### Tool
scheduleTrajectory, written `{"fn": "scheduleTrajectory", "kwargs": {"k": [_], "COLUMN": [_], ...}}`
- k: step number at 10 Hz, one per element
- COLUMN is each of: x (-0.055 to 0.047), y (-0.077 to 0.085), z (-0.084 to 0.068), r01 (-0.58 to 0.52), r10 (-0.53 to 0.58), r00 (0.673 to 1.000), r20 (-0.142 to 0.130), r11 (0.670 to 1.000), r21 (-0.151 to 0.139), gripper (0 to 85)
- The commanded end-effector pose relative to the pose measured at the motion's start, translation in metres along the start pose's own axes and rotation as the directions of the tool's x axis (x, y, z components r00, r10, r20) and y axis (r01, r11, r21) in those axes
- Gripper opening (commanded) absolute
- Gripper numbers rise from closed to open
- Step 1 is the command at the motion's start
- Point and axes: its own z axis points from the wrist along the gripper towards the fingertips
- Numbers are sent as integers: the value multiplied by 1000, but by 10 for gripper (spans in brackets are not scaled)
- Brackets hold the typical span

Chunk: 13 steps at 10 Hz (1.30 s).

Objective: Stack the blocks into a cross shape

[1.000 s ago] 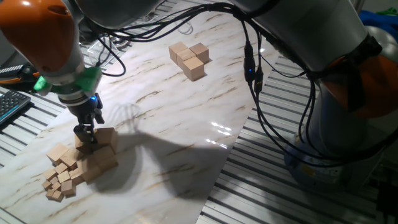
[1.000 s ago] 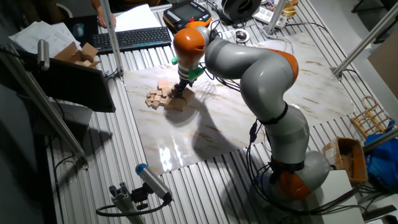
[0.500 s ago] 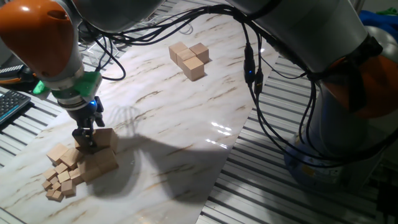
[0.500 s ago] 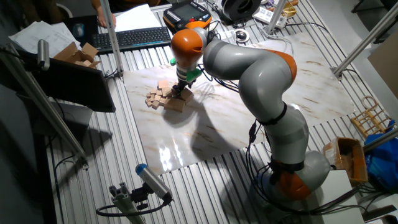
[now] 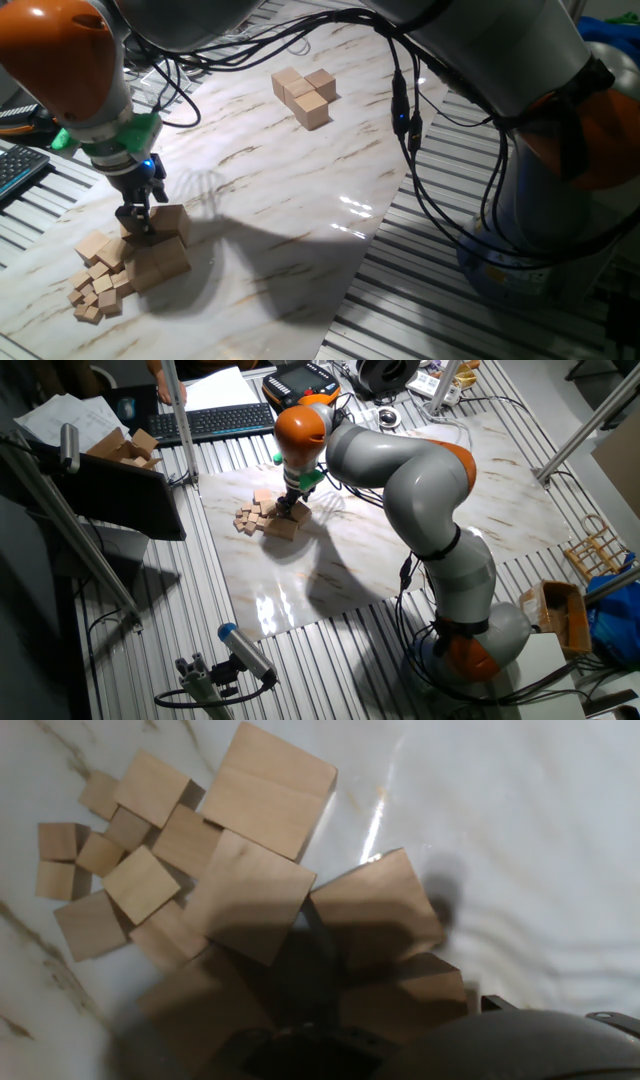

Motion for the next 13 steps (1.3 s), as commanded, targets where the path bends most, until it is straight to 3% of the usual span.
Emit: {"fn": "scheduleTrajectory", "kwargs": {"k": [1, 4, 5, 8, 10, 11, 13], "x": [1, 2, 2, 5, 4, 3, 1], "y": [0, -4, -3, -1, -2, -2, -8], "z": [0, 5, 6, 18, 17, 11, 4], "r01": [0, 17, 26, 64, 53, 38, 43], "r10": [0, -17, -26, -64, -53, -38, -42], "r00": [1000, 1000, 1000, 998, 999, 999, 999], "r20": [-3, 2, -4, 2, -7, -15, -32], "r11": [1000, 1000, 1000, 997, 998, 999, 999], "r21": [3, 8, 17, 52, 36, 19, 25], "gripper": [680, 680, 510, 510, 510, 680, 680]}}
